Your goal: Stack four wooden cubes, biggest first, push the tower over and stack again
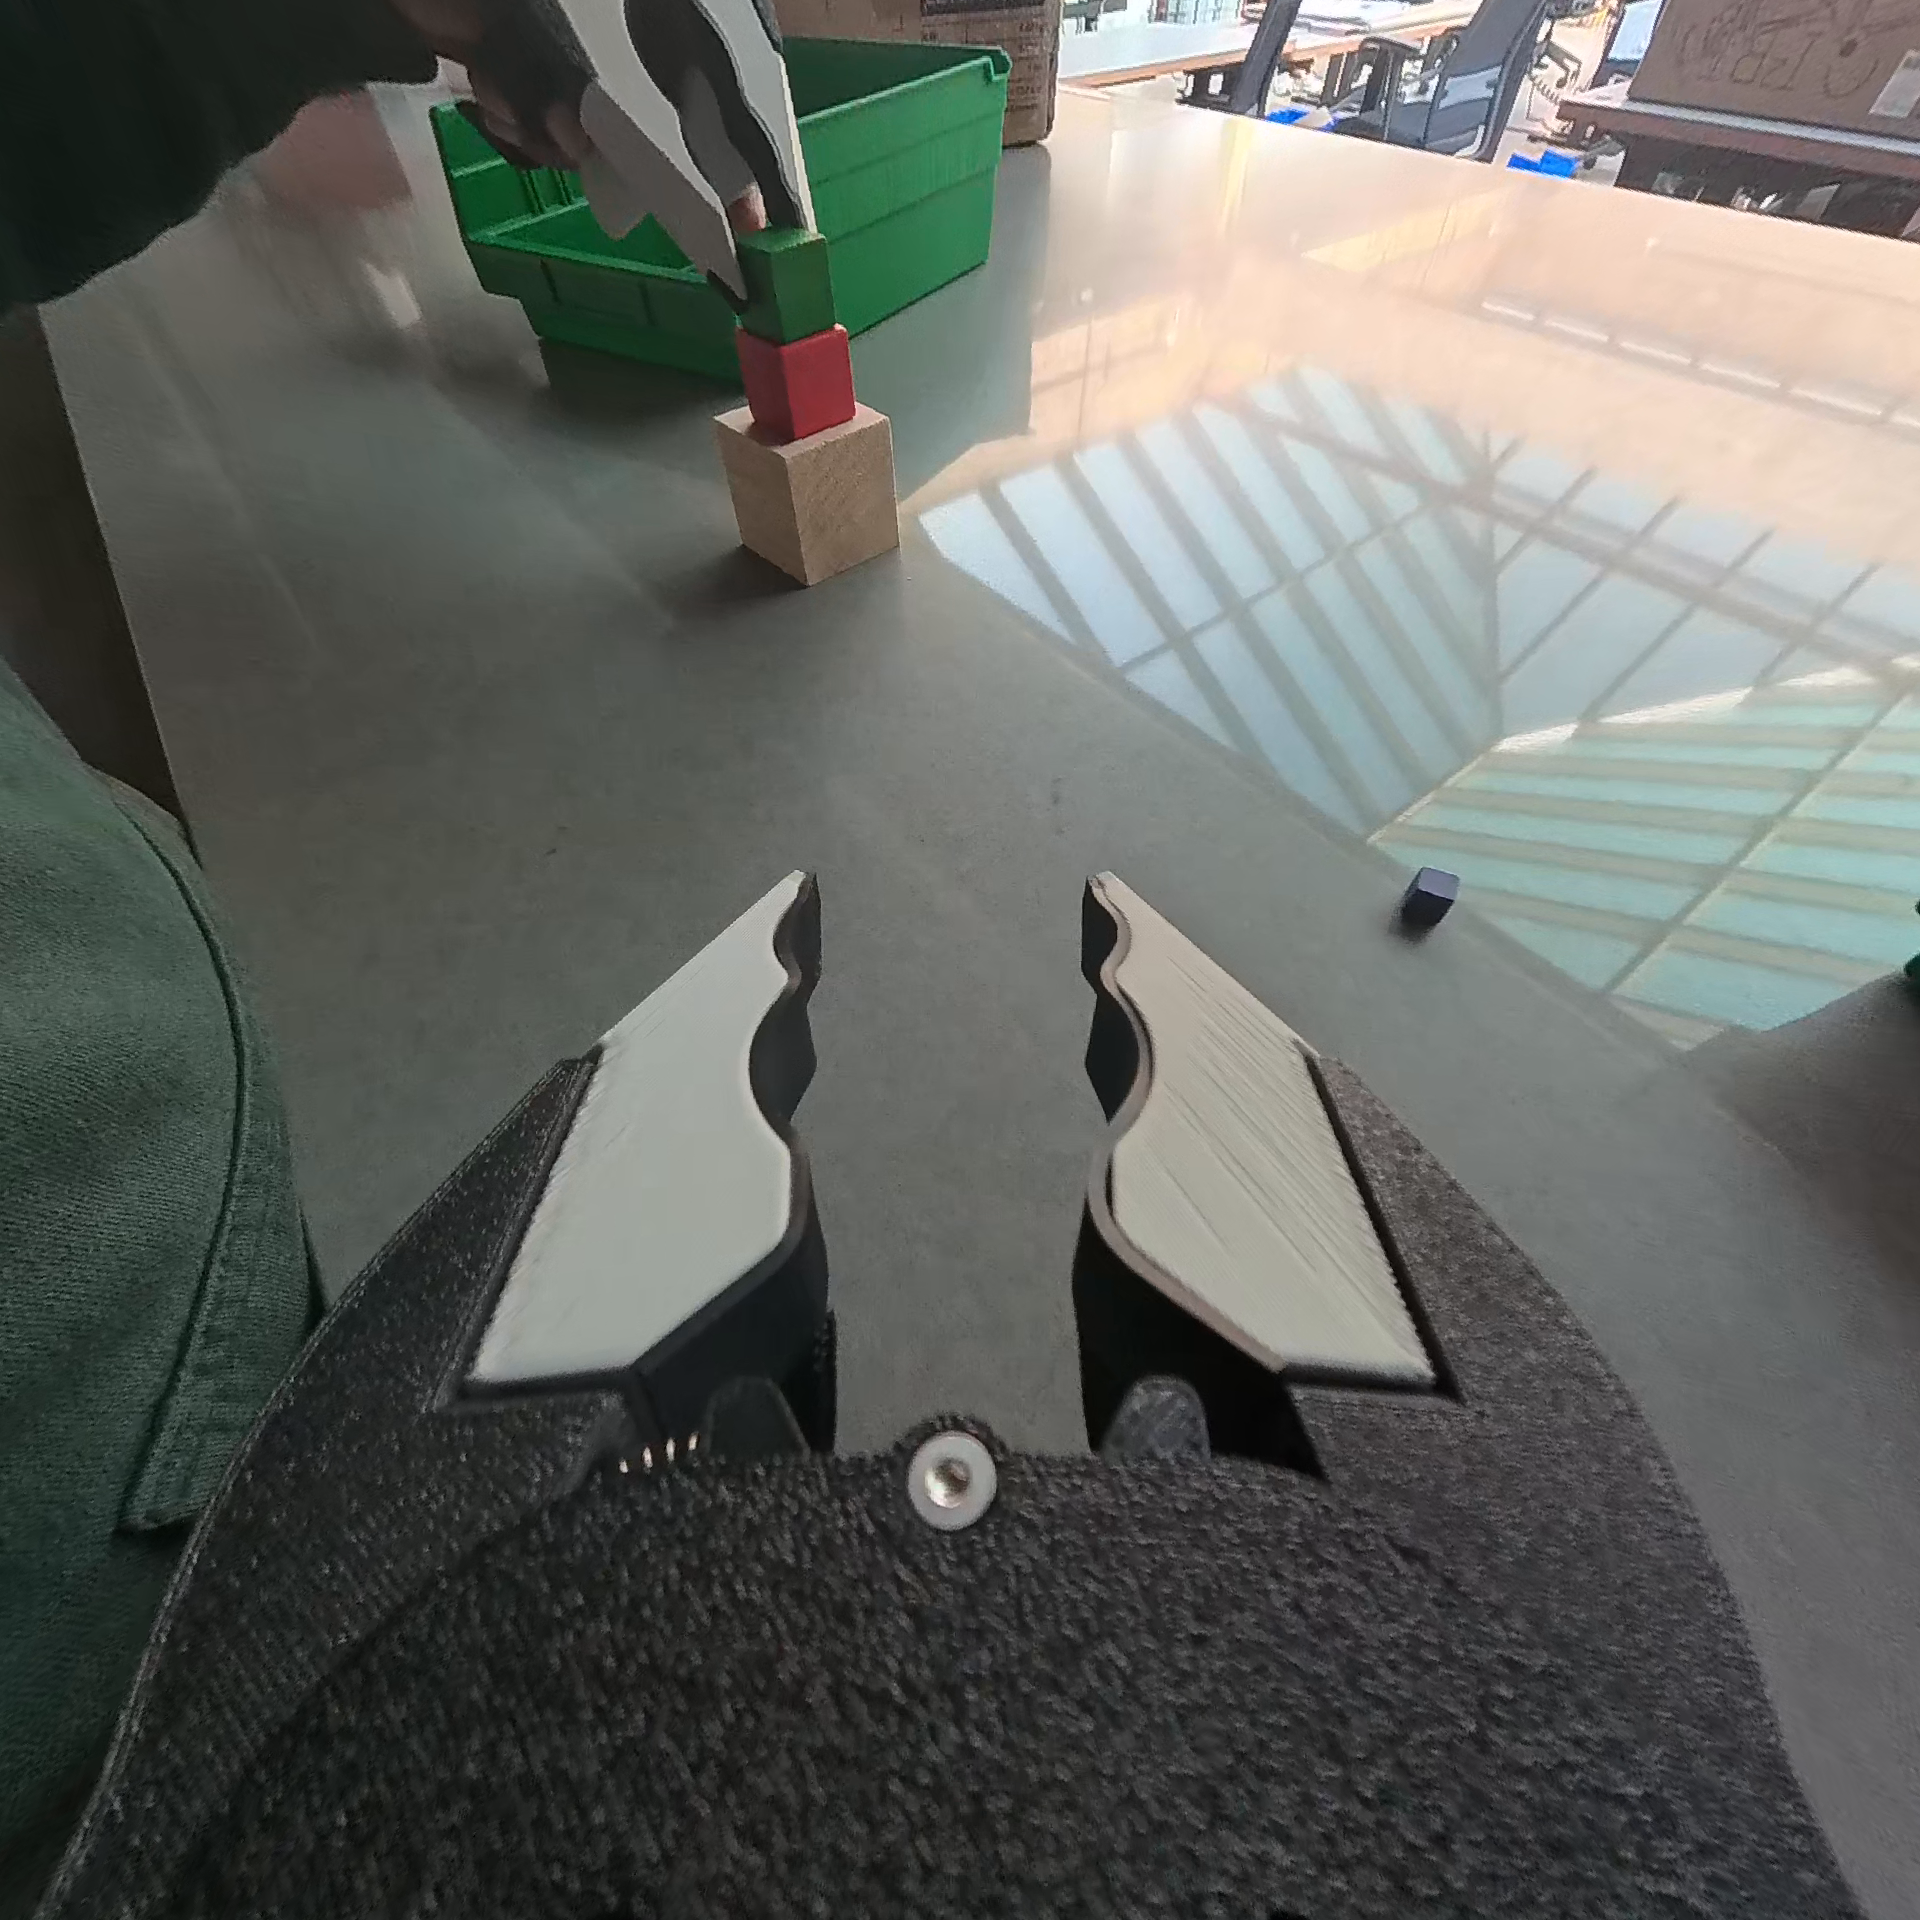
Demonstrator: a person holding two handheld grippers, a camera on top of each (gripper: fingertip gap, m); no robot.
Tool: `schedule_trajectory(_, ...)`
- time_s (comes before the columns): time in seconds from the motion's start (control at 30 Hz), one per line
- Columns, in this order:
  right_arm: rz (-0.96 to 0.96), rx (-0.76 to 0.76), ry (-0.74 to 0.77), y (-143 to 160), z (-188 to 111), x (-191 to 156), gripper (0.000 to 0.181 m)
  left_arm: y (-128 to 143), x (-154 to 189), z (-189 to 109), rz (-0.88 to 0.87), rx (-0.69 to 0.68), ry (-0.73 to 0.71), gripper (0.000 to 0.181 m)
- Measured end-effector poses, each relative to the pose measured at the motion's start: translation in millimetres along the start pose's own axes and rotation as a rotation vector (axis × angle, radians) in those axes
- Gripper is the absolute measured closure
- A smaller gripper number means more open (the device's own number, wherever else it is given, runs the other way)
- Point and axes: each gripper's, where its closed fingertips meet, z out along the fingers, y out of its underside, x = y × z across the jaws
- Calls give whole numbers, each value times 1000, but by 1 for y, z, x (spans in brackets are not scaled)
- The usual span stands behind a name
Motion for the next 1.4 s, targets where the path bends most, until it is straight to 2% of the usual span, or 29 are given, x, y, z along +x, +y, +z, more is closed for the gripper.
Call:
schedule_trajectory(0.33,-2,1,0,-1,1,0,131,-2,-1,-5,11,4,-2,154)
schedule_trajectory(0.47,-3,-6,5,-3,2,6,131,-5,1,-16,3,39,-22,146)
schedule_trajectory(0.57,8,-40,51,-5,4,26,132,-13,1,-32,-32,156,-89,139)
schedule_trajectory(0.67,32,-87,111,-4,11,55,133,-25,8,-46,-93,346,-174,134)
schedule_trajectory(0.87,100,-202,225,13,33,110,136,-18,28,-55,-267,623,-394,124)
schedule_trajectory(0.97,123,-279,246,25,46,126,140,-14,43,-55,-372,744,-442,125)
schedule_trajectory(1.07,126,-341,246,33,56,131,144,-9,58,-45,-426,770,-460,127)
schedule_trajectory(1.2,123,-398,264,40,63,136,152,-13,75,-30,-449,784,-390,131)
schedule_trajectory(1.27,113,-403,256,39,67,136,156,-18,79,-24,-443,787,-363,132)
schedule_trajectory(1.33,81,-422,270,40,67,140,170,-26,85,-20,-434,813,-325,133)
schedule_trajectory(1.4,66,-427,245,39,68,137,170,-36,89,-16,-421,841,-300,135)
